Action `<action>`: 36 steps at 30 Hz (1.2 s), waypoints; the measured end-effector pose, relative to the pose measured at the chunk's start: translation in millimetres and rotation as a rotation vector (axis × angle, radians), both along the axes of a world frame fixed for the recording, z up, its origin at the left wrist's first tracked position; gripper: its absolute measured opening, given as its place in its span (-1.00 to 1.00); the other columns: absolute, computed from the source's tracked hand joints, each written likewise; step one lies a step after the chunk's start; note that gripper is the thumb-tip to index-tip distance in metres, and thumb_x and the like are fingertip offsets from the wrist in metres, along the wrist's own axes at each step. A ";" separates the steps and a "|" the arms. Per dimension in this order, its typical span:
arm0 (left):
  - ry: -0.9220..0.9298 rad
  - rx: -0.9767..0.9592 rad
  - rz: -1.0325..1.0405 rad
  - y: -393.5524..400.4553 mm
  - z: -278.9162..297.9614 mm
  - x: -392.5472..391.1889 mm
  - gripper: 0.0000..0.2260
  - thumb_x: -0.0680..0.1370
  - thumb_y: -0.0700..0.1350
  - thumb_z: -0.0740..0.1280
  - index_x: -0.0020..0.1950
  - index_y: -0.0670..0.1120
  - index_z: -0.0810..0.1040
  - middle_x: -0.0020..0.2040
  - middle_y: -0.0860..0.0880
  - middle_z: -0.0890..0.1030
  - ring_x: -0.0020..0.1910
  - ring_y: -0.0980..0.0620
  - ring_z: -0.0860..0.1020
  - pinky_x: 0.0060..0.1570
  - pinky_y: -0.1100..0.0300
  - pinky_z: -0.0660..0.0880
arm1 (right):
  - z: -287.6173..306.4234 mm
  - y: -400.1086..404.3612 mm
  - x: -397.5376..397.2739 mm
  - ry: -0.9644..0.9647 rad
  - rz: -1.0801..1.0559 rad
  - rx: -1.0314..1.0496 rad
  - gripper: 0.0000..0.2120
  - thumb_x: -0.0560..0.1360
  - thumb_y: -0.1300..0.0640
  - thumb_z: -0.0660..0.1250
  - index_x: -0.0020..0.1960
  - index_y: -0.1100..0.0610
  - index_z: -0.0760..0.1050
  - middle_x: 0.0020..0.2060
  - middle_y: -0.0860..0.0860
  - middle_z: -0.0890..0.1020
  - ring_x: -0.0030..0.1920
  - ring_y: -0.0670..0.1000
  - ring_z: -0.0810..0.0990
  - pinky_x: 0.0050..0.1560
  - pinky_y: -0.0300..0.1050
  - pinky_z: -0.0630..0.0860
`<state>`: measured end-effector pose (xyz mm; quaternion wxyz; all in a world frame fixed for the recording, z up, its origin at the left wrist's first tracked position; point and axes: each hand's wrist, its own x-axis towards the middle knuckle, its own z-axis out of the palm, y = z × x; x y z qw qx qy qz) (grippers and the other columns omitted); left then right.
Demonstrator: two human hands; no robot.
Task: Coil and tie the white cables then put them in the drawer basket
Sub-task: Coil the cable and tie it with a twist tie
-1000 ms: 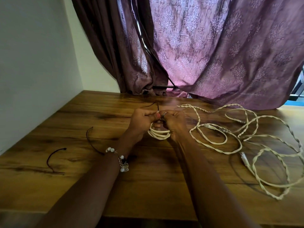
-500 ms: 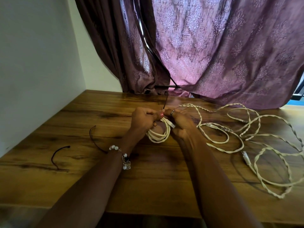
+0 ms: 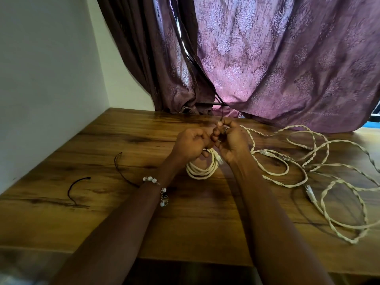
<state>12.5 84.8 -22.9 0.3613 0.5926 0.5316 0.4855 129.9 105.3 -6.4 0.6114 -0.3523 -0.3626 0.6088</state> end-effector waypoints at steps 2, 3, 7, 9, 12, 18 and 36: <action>0.018 -0.012 -0.021 -1.4 2.1 4.3 -0.70 0.44 -0.34 0.33 -0.45 -0.06 0.49 -0.51 0.03 0.54 -0.56 0.05 0.52 -0.52 0.22 0.41 | 3.5 -0.1 -3.0 0.043 -0.046 -0.052 -0.73 0.56 0.41 0.08 -0.23 0.19 0.41 -0.54 0.03 0.40 -0.60 -0.09 0.34 -0.57 -0.31 0.38; 0.023 -0.024 -0.029 -1.6 2.5 6.5 -0.70 0.44 -0.34 0.32 -0.45 -0.07 0.47 -0.55 0.05 0.51 -0.60 0.08 0.48 -0.55 0.24 0.37 | 3.6 1.5 -3.9 0.066 -0.065 -0.076 -0.71 0.56 0.42 0.06 -0.25 0.18 0.40 -0.53 0.03 0.38 -0.62 -0.09 0.32 -0.60 -0.32 0.35; 0.029 -0.055 -0.056 -2.3 3.4 13.0 -0.72 0.46 -0.33 0.29 -0.42 -0.09 0.39 -0.58 0.04 0.43 -0.65 0.12 0.39 -0.54 0.23 0.30 | 5.3 5.0 -5.1 0.151 -0.083 -0.131 -0.71 0.52 0.39 0.00 -0.28 0.17 0.35 -0.60 0.00 0.34 -0.65 -0.09 0.25 -0.65 -0.35 0.25; 0.011 -0.077 -0.076 -1.6 2.5 11.9 -0.74 0.47 -0.33 0.27 -0.38 -0.09 0.38 -0.53 -0.02 0.43 -0.65 0.13 0.38 -0.50 0.20 0.28 | 5.5 1.8 -4.5 0.135 -0.098 -0.074 -0.71 0.51 0.43 0.01 -0.27 0.19 0.36 -0.59 0.01 0.36 -0.63 -0.08 0.27 -0.62 -0.32 0.28; -0.056 -0.112 -0.028 -1.1 1.5 7.6 -0.76 0.49 -0.32 0.28 -0.35 -0.09 0.44 -0.52 -0.03 0.45 -0.61 0.10 0.39 -0.52 0.23 0.27 | 1.5 -0.5 -4.6 0.004 -0.131 0.088 -0.75 0.52 0.48 0.11 -0.22 0.22 0.42 -0.51 0.09 0.39 -0.58 -0.05 0.36 -0.51 -0.21 0.45; -0.275 -0.148 0.206 9.0 -0.9 -9.5 -0.77 0.50 -0.38 0.27 -0.31 -0.14 0.46 -0.37 -0.12 0.54 -0.60 0.13 0.43 -0.60 0.34 0.29 | -6.4 0.8 -12.0 -0.240 -0.046 0.347 -0.93 0.50 0.45 0.25 -0.07 0.34 0.48 -0.41 0.12 0.61 -0.39 0.00 0.61 -0.27 -0.12 0.62; -0.630 -0.234 0.023 -3.9 7.4 -40.3 -0.95 0.46 -0.41 0.35 -0.18 -0.31 0.55 -0.54 -0.08 0.54 -0.69 0.15 0.39 -0.65 0.38 0.35 | -13.7 -8.8 2.1 -0.651 0.332 0.544 -0.72 0.32 0.43 0.46 -0.06 0.14 0.67 0.07 -0.03 0.59 0.15 -0.02 0.55 -0.07 -0.25 0.56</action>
